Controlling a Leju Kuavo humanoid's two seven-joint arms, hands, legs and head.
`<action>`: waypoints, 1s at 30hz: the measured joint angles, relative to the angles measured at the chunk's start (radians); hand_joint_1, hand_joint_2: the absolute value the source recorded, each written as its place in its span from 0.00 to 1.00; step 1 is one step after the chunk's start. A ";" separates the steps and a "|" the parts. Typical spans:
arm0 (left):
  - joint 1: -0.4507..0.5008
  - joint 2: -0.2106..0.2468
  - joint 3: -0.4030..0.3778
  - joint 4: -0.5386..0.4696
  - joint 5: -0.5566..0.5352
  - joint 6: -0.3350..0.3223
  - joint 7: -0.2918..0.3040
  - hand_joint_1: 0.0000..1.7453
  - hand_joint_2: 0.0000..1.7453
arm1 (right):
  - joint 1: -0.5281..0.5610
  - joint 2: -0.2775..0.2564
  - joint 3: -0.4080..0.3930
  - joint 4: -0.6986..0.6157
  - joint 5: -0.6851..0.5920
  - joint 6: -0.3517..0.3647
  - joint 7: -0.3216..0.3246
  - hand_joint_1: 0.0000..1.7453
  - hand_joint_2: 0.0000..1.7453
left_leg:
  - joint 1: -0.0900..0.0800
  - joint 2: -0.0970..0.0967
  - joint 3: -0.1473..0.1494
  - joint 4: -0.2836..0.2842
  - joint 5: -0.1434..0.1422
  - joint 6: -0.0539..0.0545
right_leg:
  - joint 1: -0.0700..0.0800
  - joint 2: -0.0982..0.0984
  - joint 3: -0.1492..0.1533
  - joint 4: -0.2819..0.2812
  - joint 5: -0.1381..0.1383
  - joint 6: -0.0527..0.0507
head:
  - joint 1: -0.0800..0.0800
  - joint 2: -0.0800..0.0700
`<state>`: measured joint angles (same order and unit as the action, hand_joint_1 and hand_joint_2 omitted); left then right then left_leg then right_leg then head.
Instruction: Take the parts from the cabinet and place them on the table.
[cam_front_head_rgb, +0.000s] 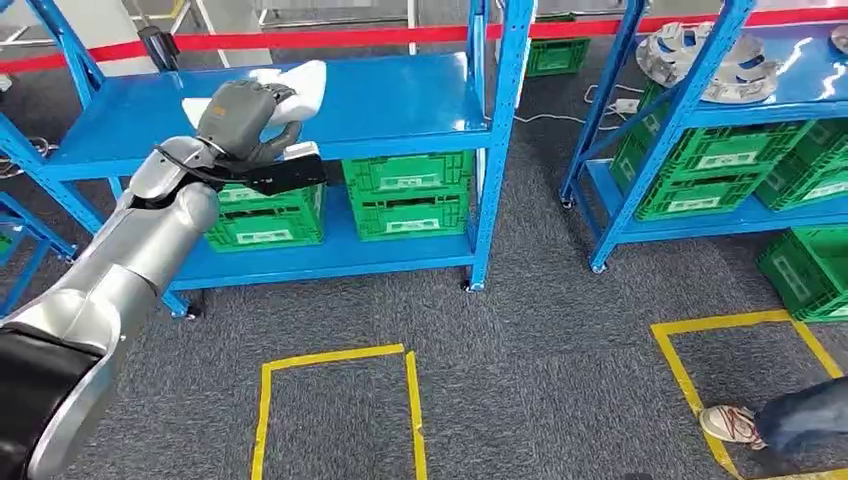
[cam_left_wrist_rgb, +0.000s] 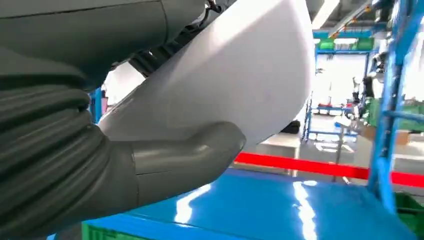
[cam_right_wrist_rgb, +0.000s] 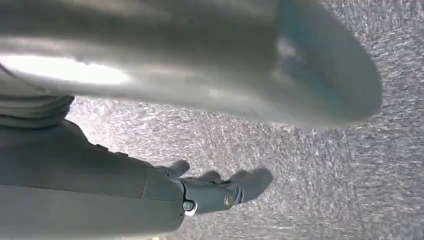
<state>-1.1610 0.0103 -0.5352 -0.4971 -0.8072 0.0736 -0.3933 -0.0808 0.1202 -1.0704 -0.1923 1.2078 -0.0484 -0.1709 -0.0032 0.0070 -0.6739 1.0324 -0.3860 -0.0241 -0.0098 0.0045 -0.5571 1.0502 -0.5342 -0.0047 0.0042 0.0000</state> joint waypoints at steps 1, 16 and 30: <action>0.000 0.000 0.000 0.000 0.006 -0.001 -0.002 1.00 1.00 | 0.000 0.000 0.000 0.000 0.000 0.003 0.000 0.00 0.00 | 0.000 0.000 -0.001 -0.003 0.005 -0.006 | -0.003 -0.002 -0.002 -0.004 0.008 -0.010 | 0.000 0.000; -0.009 0.024 0.006 0.000 0.053 -0.039 -0.039 1.00 1.00 | 0.000 0.003 0.000 0.000 0.009 0.007 0.000 0.00 0.00 | 0.004 -0.012 -0.020 -0.045 0.061 -0.012 | 0.003 0.000 -0.053 -0.005 0.058 -0.019 | -0.006 0.000; -0.009 0.041 0.006 -0.008 0.042 -0.052 -0.026 1.00 1.00 | -0.001 0.005 0.000 0.000 0.012 0.007 -0.003 0.00 0.00 | 0.000 -0.013 -0.037 -0.035 0.054 -0.008 | -0.008 -0.001 -0.056 -0.016 0.063 -0.008 | -0.006 0.000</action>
<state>-1.1697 0.0512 -0.5295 -0.5047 -0.7652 0.0217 -0.4192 -0.0813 0.1255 -1.0704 -0.1923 1.2200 -0.0412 -0.1743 -0.0032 -0.0058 -0.7109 0.9975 -0.3321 -0.0318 -0.0182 0.0038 -0.6135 1.0339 -0.4709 -0.0126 -0.0015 0.0000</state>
